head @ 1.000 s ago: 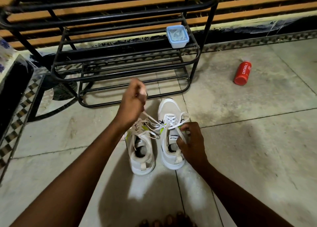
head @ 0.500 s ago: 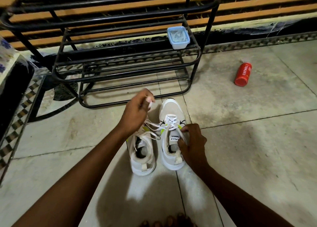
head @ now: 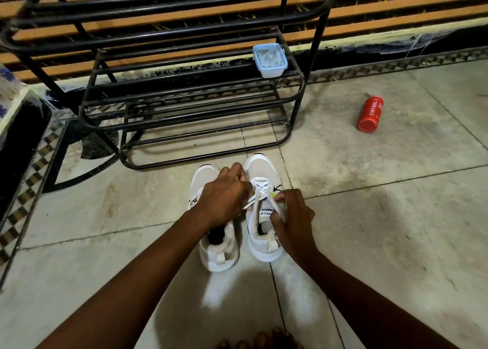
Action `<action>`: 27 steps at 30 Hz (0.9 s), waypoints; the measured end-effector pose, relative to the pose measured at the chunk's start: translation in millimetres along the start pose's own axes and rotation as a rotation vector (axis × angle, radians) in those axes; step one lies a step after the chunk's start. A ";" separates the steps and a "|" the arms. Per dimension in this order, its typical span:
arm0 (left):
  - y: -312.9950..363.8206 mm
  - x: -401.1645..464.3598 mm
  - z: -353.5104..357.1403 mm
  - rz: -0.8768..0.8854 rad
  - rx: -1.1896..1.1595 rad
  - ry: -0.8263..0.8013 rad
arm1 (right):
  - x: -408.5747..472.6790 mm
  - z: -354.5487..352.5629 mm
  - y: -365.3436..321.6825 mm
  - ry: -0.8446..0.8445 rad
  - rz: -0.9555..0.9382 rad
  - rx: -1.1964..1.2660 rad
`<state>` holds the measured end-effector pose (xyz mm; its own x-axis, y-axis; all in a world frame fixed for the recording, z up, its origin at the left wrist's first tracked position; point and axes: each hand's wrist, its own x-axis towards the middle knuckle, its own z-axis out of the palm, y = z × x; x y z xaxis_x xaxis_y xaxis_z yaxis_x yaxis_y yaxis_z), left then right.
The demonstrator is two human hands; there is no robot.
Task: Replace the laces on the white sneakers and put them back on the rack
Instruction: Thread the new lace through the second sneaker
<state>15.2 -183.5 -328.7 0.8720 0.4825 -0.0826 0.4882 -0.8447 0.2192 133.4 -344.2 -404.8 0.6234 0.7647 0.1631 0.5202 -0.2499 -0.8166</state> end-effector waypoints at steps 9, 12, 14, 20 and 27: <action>-1.7 -2.1 -25.3 -0.137 -0.369 0.106 | 13.7 -13.0 -11.5 0.062 -0.029 0.034; 4.7 -5.3 -45.8 -0.116 -0.515 0.185 | 25.3 -22.4 -31.5 0.059 -0.094 0.161; 13.3 -9.2 -60.9 -0.070 -0.601 0.202 | 35.2 -28.1 -51.6 -0.035 -0.096 0.261; 5.6 -15.5 -82.6 -0.032 -0.489 0.278 | 71.4 -25.7 -78.8 -0.184 -0.142 0.342; -19.6 -35.4 -75.1 -0.091 -0.424 0.302 | 80.5 -38.4 -84.1 -0.136 -0.005 0.488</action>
<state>-28.0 -166.7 -257.1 0.7468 0.6477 0.1505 0.4495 -0.6586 0.6035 162.3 -284.4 -301.7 0.5230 0.8438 0.1206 0.1694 0.0357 -0.9849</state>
